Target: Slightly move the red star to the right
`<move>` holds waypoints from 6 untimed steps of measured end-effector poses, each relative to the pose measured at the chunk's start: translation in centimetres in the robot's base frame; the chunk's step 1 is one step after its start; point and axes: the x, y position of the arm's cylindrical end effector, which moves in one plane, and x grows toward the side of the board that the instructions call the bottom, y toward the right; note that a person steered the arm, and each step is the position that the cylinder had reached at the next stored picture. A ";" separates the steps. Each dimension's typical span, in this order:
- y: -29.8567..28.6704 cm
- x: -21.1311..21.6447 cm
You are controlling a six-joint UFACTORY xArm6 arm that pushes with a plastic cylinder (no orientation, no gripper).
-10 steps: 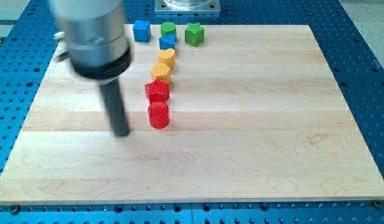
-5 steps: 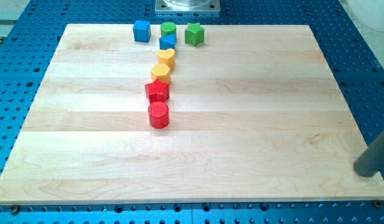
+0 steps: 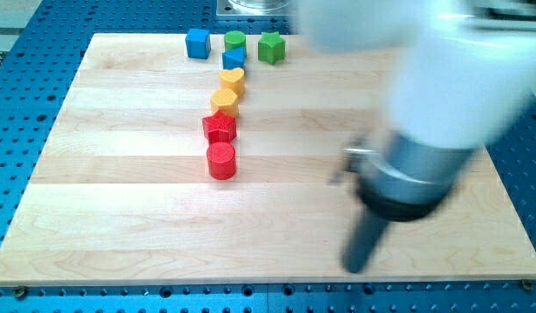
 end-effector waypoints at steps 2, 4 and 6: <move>-21.7 -7.5; -19.4 -17.2; -16.4 -19.1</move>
